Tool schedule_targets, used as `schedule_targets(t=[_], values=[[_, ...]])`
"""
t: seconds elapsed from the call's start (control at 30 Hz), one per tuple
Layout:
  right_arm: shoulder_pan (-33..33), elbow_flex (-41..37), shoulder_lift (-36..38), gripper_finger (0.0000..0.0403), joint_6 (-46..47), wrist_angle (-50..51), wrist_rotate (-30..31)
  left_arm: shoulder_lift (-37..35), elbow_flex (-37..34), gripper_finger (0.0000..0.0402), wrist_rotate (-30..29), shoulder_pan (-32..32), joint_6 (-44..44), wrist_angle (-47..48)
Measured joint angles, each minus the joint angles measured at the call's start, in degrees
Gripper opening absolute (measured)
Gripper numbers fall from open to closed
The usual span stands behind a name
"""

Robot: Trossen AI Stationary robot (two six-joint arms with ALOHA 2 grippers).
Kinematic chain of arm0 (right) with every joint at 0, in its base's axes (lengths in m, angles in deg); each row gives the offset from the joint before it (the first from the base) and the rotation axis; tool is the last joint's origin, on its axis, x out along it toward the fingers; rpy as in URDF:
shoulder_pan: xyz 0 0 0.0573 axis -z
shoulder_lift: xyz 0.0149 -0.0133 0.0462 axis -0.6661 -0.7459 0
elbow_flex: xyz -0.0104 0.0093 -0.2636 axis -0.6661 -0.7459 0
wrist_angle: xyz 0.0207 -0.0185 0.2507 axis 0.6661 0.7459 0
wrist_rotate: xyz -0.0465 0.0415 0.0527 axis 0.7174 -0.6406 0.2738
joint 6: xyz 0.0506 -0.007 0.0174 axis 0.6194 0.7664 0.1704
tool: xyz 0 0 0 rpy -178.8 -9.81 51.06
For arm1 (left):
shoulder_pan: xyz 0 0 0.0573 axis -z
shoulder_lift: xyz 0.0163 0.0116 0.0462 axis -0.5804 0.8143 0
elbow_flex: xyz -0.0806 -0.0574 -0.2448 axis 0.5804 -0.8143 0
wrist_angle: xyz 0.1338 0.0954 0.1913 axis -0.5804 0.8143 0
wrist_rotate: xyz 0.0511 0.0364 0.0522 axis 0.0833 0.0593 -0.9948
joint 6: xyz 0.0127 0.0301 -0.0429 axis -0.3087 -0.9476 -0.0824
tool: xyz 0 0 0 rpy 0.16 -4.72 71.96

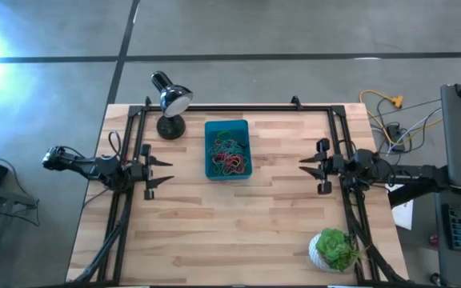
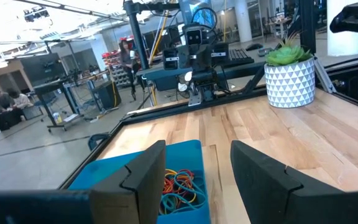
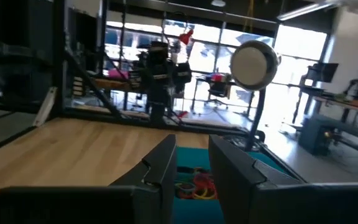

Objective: Pick and place rubber bands into bin
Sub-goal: Return to Home Position

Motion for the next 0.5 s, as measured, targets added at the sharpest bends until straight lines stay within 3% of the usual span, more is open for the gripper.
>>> schedule_targets(t=[0.5], values=[[-1.4,0.0,1.9,0.0081,6.1,9.1,5.0,0.0,0.0,0.0167,0.0,0.0,-0.2,0.0]])
